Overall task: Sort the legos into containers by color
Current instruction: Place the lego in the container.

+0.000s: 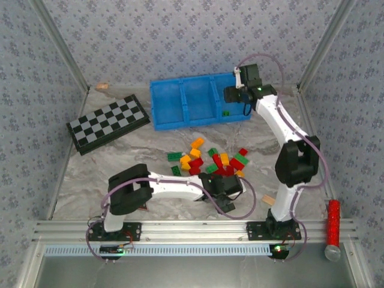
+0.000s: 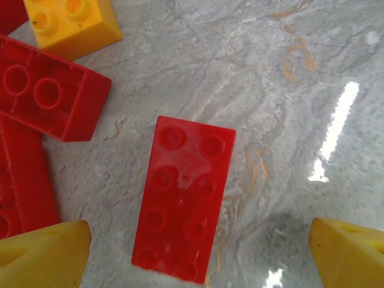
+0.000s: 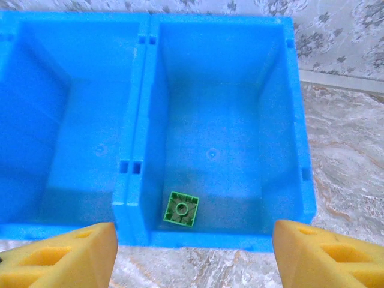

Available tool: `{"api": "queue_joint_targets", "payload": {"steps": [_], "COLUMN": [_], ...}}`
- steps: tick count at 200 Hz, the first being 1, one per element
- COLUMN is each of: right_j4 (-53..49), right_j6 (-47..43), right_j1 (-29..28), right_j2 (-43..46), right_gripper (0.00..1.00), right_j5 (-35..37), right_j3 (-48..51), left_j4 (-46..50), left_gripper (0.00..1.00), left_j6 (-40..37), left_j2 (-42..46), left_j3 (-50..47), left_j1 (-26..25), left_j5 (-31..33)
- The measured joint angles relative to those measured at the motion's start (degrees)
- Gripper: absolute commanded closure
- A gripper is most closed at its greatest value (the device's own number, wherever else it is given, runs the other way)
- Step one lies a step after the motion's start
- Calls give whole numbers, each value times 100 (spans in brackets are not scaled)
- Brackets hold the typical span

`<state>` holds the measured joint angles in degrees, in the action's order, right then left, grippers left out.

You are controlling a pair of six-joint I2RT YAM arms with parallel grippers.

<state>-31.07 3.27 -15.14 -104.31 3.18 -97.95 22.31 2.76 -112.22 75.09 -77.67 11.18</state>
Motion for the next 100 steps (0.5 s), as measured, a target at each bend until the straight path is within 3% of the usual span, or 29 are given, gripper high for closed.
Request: {"api": "queue_joint_targets", "payload": {"steps": [35,74,100], "right_j4": [-72,-393,-697], "right_j6": [236,516,675], "right_j1": [-2,4,76], "right_j2": [1045,2188,2811], "right_gripper": [29,28,28], "right_j5": [-22,22,35], "right_j3": [1038,2166,2638], "left_j4": [46,212,260], "left_gripper": [12,27,44], "left_j6": [-173,-192,-72], "left_j2": [-273,-420,-457], "left_j3": [264,450,474], "left_j1": [2,22,63], "left_j5": [42,-310,-640]}}
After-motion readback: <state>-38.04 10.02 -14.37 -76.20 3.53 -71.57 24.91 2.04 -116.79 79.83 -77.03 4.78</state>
